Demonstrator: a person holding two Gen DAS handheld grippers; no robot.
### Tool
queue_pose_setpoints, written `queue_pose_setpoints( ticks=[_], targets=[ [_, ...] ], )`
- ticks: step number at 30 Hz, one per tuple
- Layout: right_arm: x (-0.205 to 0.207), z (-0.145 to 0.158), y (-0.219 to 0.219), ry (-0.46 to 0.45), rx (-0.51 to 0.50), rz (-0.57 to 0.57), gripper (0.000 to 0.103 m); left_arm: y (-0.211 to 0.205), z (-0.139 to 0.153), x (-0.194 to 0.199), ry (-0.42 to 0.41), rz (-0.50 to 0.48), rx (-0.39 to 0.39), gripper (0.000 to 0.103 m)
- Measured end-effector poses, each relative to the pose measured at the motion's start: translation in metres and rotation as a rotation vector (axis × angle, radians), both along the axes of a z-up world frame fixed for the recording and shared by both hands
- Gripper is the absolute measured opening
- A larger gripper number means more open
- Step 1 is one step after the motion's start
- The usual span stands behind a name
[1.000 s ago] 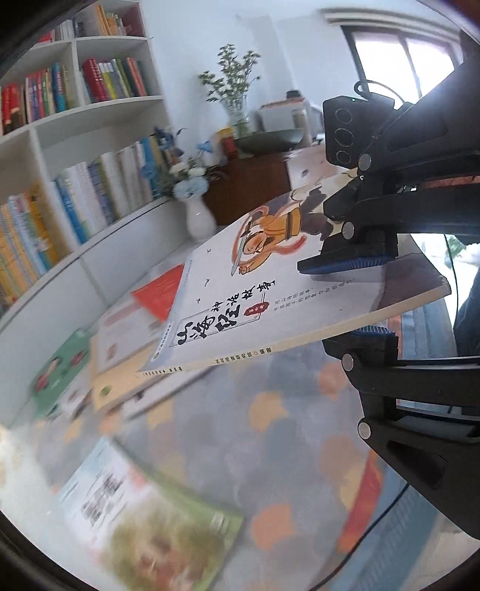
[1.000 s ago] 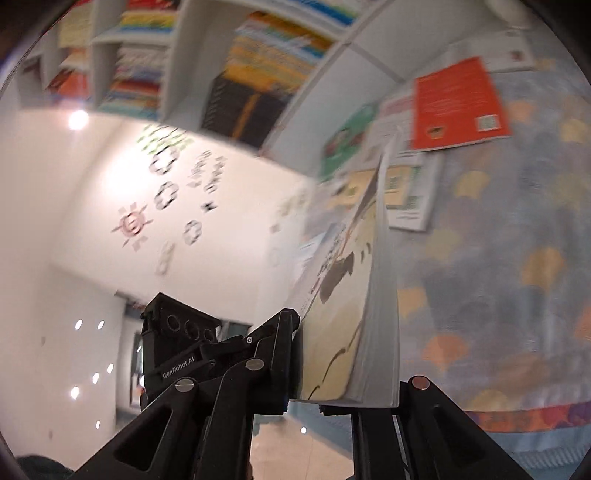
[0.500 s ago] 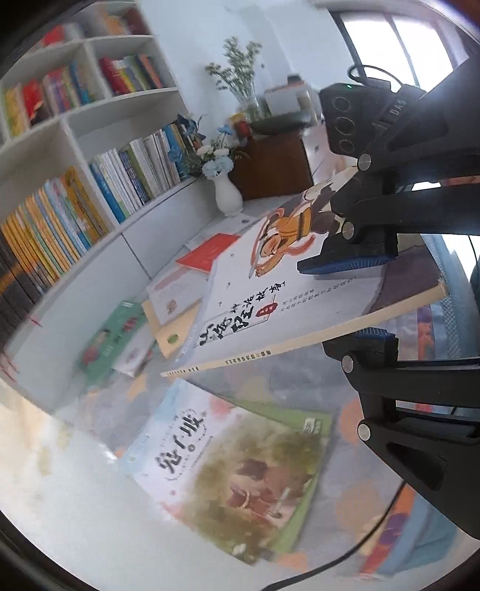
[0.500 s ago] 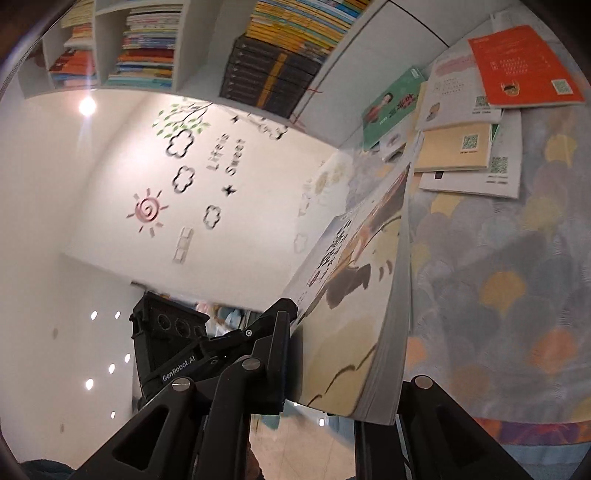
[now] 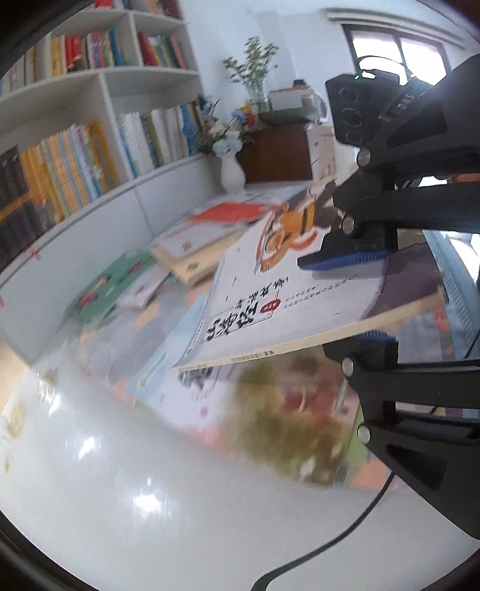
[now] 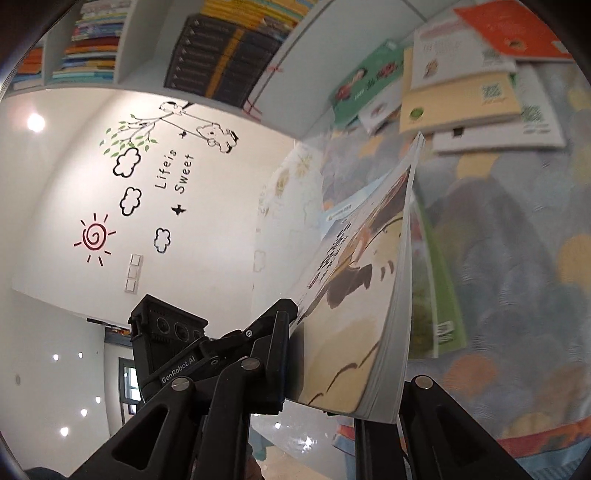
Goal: Organize books
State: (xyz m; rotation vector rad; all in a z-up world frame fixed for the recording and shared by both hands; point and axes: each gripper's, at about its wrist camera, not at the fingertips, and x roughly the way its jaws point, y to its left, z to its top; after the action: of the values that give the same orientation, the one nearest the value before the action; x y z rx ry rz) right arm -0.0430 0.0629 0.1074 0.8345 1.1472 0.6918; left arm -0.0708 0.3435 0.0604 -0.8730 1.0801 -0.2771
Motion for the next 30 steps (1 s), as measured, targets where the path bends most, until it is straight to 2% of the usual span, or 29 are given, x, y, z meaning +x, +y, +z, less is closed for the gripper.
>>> queue_pose_setpoints(
  ticks=[2,4,5,6,7,8,9,10,11,12,14,16,19,21,24,27,30],
  targets=[
    [0.002,-0.005,0.013,-0.03,-0.007,0.011,0.012,0.008,-0.008,0.002,0.024,0.007,0.013,0.032],
    [0.003,-0.013,0.02,-0.022,-0.015,0.015,0.012,0.018,-0.012,0.001,0.031,0.025,0.013,0.032],
    [0.004,-0.018,0.022,-0.005,-0.011,0.012,0.012,0.023,-0.015,0.0,0.037,0.044,0.025,0.035],
    [0.006,-0.021,0.023,0.01,-0.006,0.008,0.013,0.029,-0.019,0.0,0.053,0.073,0.038,0.055],
    [0.009,-0.026,0.023,0.035,-0.016,0.003,0.018,0.035,-0.026,0.0,0.083,0.1,0.032,0.091],
    [0.011,-0.029,0.023,0.059,-0.04,0.0,0.028,0.039,-0.031,0.0,0.104,0.117,0.013,0.103],
    [0.013,-0.034,0.021,0.092,-0.069,-0.004,0.059,0.048,-0.039,-0.002,0.126,0.156,-0.035,0.102],
    [0.012,-0.039,0.016,0.144,-0.072,-0.02,0.083,0.052,-0.042,-0.003,0.138,0.176,-0.061,0.102],
    [0.01,-0.045,0.008,0.183,-0.031,-0.052,0.089,0.057,-0.047,-0.004,0.152,0.195,-0.089,0.102],
    [0.007,-0.051,-0.002,0.224,0.016,-0.095,0.101,0.062,-0.05,-0.006,0.161,0.214,-0.109,0.102],
    [-0.007,-0.073,-0.026,0.345,0.122,-0.214,0.103,0.069,-0.055,-0.01,0.172,0.246,-0.115,0.102],
    [-0.027,-0.1,-0.047,0.485,0.271,-0.307,0.103,0.071,-0.057,-0.014,0.178,0.266,-0.125,0.102],
    [-0.048,-0.128,-0.064,0.622,0.339,-0.395,0.103,0.068,-0.058,-0.02,0.189,0.279,-0.14,0.102],
    [-0.051,-0.134,-0.067,0.653,0.349,-0.406,0.103,0.065,-0.057,-0.024,0.187,0.274,-0.139,0.102],
    [-0.037,-0.127,-0.063,0.601,0.33,-0.358,0.103,0.057,-0.052,-0.029,0.18,0.267,-0.114,0.102],
    [-0.009,-0.116,-0.041,0.546,0.299,-0.292,0.103,0.056,-0.049,-0.034,0.177,0.272,-0.126,0.102],
    [0.019,-0.114,-0.014,0.565,0.312,-0.238,0.103,0.056,-0.044,-0.043,0.176,0.301,-0.131,0.102]
  ],
)
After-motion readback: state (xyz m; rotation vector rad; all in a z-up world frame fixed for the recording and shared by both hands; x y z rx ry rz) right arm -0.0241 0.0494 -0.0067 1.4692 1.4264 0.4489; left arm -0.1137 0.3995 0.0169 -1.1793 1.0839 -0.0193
